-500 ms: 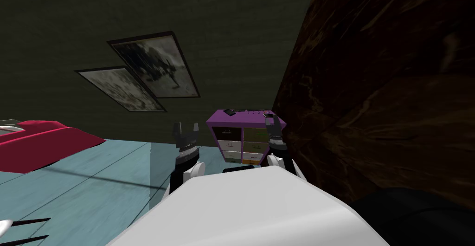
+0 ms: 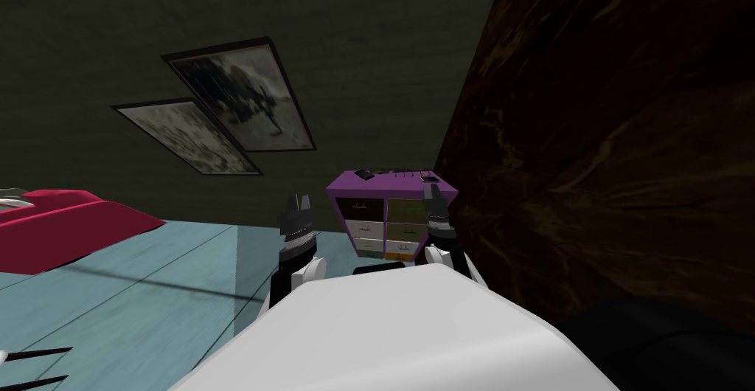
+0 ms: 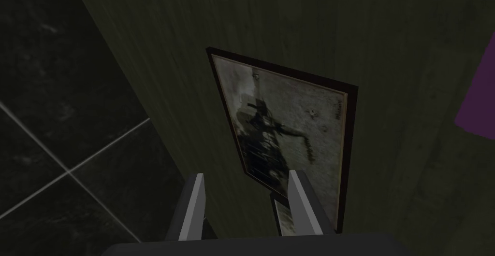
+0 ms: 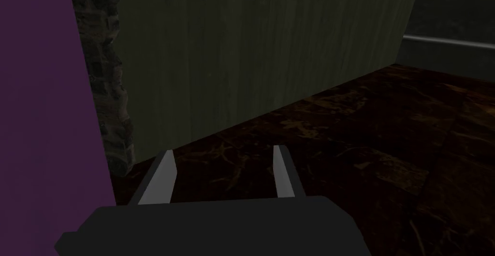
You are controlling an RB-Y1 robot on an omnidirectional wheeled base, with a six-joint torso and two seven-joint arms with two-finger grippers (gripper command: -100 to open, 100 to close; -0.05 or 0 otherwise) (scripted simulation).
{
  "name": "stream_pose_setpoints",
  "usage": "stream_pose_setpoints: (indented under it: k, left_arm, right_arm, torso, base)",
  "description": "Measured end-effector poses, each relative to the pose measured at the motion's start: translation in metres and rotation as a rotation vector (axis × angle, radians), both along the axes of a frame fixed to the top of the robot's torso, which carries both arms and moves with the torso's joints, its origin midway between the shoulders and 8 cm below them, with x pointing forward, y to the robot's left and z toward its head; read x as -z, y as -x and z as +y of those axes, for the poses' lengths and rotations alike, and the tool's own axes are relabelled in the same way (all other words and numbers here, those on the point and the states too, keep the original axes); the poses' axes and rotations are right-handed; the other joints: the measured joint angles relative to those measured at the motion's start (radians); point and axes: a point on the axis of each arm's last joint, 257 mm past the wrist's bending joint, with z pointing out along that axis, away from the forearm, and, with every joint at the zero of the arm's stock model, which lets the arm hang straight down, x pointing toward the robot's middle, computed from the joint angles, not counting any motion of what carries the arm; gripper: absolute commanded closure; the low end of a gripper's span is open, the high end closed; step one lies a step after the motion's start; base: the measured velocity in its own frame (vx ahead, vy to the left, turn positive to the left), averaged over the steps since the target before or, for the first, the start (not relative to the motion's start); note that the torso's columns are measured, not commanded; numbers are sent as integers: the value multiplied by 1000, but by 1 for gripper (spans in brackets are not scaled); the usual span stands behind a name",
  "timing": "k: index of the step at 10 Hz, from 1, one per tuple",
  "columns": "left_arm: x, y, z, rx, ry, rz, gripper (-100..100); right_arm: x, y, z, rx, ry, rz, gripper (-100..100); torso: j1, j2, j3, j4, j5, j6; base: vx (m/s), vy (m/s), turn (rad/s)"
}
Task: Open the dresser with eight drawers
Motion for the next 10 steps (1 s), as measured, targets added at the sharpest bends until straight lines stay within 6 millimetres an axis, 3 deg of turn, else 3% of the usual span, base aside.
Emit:
stream_pose_setpoints:
  k: [3,4,5,7,10]
  left_arm:
    - [0,0,0,0,0,0,0]
    - [0,0,0,0,0,0,0]
    - [0,0,0,0,0,0,0]
    - [0,0,0,0,0,1,0]
    - [0,0,0,0,0,1,0]
  right_arm:
    - [-5,2,1,-1,1,-15,0]
    - [-23,8,2,-3,6,-69,0]
    - [-44,17,4,-5,12,-131,-100]
    - [-61,24,9,6,84,-183,-100]
    - [-59,24,9,10,96,-181,-100]
  torso:
    - [-1,219,-444,219,-2,0]
    - [-4,285,-593,280,-11,-3]
    - [-9,346,-745,343,-17,-4]
    - [-8,383,-838,387,-15,-5]
    - [-7,394,-838,394,-13,-4]
  base:
    - [6,-7,-10]
    - [7,-25,-35]
    - [-7,25,-27]
    - [-3,21,-17]
    - [12,-2,8]
